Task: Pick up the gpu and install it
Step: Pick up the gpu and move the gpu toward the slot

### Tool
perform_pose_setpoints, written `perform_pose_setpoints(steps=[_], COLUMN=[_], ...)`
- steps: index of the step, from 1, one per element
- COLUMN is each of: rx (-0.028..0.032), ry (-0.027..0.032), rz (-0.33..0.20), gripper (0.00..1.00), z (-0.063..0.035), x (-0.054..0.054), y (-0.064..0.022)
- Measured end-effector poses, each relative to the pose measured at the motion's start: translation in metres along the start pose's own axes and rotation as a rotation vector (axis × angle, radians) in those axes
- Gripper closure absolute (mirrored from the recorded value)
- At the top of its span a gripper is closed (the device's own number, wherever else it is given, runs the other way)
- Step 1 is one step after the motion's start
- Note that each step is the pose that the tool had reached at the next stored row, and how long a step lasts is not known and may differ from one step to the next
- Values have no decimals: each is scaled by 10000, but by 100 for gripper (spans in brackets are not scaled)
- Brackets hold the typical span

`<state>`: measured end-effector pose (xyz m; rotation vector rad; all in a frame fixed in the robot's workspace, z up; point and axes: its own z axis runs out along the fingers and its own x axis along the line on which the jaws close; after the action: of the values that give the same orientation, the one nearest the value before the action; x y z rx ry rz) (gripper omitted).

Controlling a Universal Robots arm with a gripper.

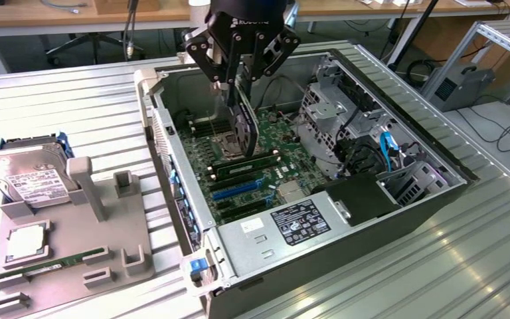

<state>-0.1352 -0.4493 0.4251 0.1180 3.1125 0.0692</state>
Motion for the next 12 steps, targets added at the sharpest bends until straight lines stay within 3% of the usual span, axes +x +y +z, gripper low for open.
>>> perform_pose_setpoints(steps=[12], rx=[0], ry=[0], rz=[0], gripper=[74], z=[9], x=[-106], y=[8])
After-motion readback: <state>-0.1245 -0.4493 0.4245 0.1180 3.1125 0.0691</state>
